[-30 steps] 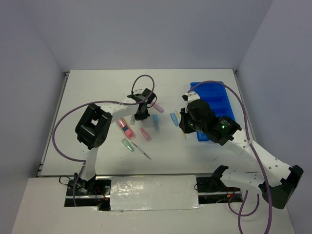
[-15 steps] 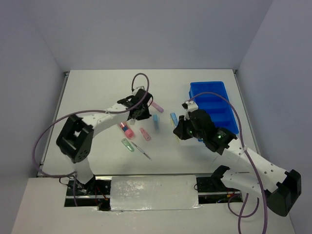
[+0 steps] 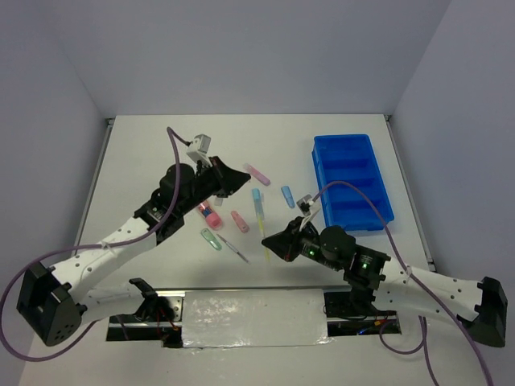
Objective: Sort the stationery into containers
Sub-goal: Close the pen cap on the pen.
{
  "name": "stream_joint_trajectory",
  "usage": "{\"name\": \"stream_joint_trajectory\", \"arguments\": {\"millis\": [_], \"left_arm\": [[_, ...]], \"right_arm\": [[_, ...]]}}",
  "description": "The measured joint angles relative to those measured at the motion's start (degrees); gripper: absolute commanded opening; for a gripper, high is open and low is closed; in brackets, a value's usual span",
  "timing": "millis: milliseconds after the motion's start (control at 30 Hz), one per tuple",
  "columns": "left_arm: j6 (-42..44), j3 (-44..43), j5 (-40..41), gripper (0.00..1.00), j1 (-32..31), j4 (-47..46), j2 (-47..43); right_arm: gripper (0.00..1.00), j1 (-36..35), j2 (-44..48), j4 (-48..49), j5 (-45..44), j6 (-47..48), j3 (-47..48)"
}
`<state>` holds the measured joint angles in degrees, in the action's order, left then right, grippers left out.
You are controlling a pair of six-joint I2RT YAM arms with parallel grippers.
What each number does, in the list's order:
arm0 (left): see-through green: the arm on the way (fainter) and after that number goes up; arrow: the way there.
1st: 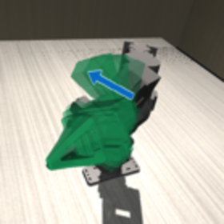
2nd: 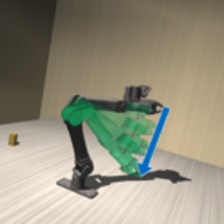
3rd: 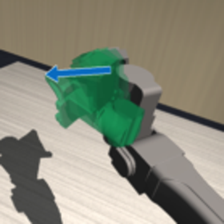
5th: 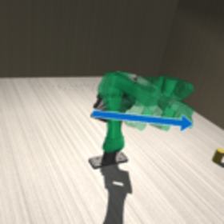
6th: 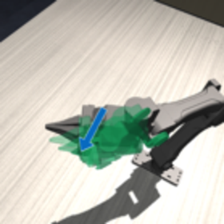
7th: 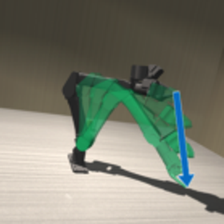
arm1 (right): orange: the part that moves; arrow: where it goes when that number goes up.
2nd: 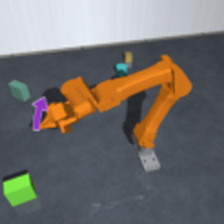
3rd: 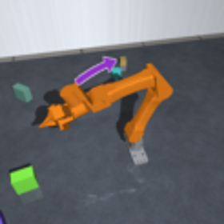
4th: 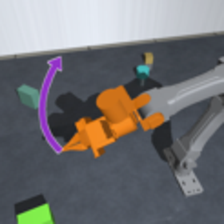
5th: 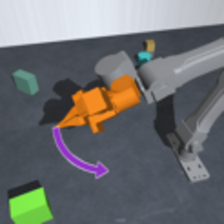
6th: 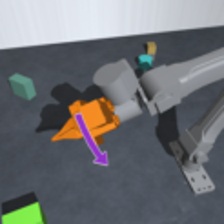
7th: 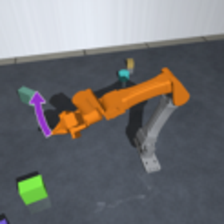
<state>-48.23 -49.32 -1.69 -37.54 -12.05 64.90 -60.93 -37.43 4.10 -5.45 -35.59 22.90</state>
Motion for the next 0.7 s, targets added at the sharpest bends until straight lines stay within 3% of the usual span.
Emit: {"name": "stream_joint_trajectory", "arguments": {"millis": [200,400,700], "left_arm": [[-0.3,8.3,-7.8,0.0,-0.3,-12.0,-5.2],[-0.1,11.9,-11.7,0.0,-0.5,-18.6,-9.6],[-0.2,15.0,-13.0,0.0,-0.5,-23.0,-11.6]], "right_arm": [[0.0,-7.3,-4.6,4.5,-8.3,-1.2,1.2],[0.0,-8.0,-8.2,3.9,-13.7,-1.4,5.8],[0.0,-8.3,-9.2,3.9,-14.6,0.2,8.2]]}}
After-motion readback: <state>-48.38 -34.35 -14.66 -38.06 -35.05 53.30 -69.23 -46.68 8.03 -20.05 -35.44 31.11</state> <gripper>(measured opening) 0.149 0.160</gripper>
